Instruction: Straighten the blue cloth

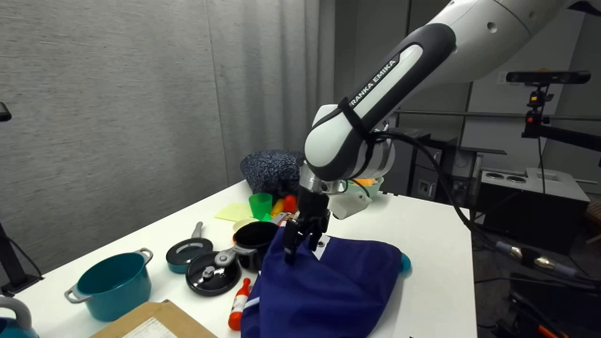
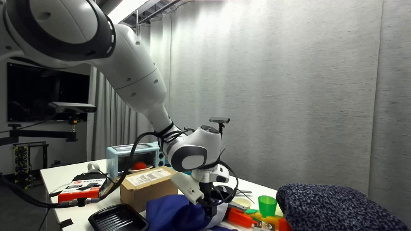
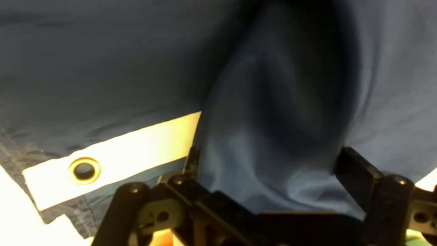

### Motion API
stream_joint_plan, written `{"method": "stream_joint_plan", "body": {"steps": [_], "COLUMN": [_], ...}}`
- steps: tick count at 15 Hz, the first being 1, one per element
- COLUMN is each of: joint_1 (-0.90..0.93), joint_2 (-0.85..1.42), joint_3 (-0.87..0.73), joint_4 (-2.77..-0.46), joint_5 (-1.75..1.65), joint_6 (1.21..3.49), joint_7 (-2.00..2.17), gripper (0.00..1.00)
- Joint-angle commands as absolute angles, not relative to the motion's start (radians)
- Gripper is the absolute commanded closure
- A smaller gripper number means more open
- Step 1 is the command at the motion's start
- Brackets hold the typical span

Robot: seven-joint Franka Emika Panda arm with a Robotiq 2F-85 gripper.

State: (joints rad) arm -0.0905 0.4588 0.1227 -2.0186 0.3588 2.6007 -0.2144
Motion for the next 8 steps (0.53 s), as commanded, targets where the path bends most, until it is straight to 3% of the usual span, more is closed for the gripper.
{"method": "stream_joint_plan", "body": {"steps": [1, 8], "joint_1": [-0.168, -0.230], "joint_2": [0.453, 0.453], "joint_3": [0.176, 0.237], "joint_4": [-1.996, -1.959], "joint_5": [0.442, 0.557], "joint_6": [2.615, 2.627], "joint_7": [-0.301, -0.419], "gripper": [0.00, 0.00]}}
